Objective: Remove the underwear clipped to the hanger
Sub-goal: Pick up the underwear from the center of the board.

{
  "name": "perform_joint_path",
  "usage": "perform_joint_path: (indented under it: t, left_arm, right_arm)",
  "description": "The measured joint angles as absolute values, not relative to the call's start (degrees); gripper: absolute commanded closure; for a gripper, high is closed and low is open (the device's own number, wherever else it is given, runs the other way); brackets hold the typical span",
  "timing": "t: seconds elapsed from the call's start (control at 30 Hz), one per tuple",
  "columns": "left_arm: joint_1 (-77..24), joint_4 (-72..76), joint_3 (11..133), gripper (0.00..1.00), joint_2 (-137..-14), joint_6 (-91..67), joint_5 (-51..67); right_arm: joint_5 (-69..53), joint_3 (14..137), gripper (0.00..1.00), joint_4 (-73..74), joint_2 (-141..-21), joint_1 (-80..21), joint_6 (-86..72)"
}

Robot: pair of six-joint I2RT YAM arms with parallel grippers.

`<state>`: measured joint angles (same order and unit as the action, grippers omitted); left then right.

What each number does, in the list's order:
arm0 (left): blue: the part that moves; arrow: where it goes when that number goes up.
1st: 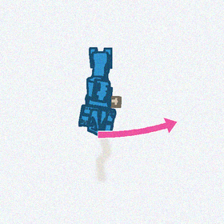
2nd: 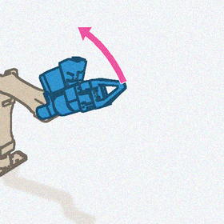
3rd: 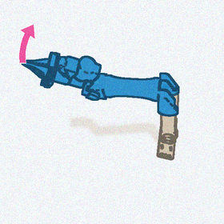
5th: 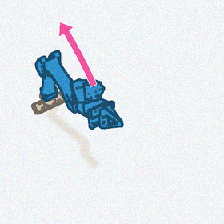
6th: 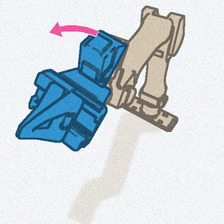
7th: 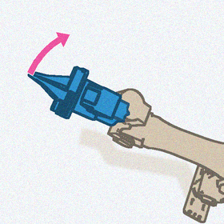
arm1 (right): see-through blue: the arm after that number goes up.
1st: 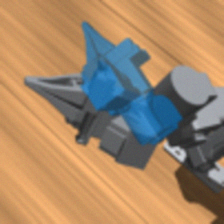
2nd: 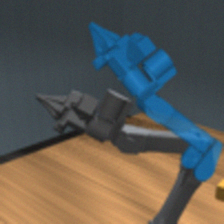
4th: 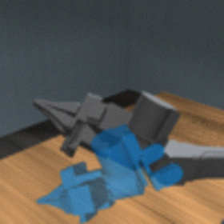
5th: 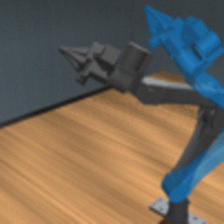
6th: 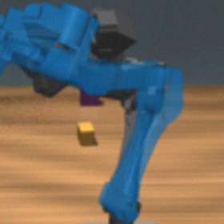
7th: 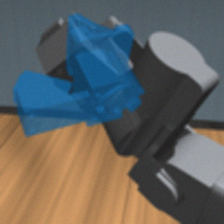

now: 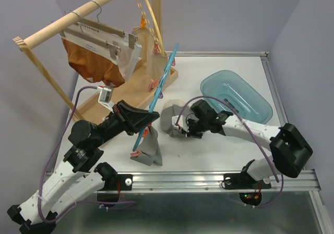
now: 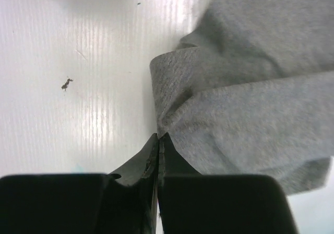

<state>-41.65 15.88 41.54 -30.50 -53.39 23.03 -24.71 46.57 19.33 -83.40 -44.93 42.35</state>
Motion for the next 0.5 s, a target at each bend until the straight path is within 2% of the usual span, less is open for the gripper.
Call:
perform_joint_path:
  t: [0.13,0.5]
  left_arm:
    - [-41.65,15.59,40.84,1.0,-29.56,-53.04,22.83]
    - [-41.65,14.06,40.82,1.0,-29.43,-52.29,22.44]
  right_arm:
    - [-26.2,47.97,0.99,22.48,-78.43,-41.93,43.38]
    - [-25.67,47.97,0.99,25.74,-53.41,-28.03,42.35]
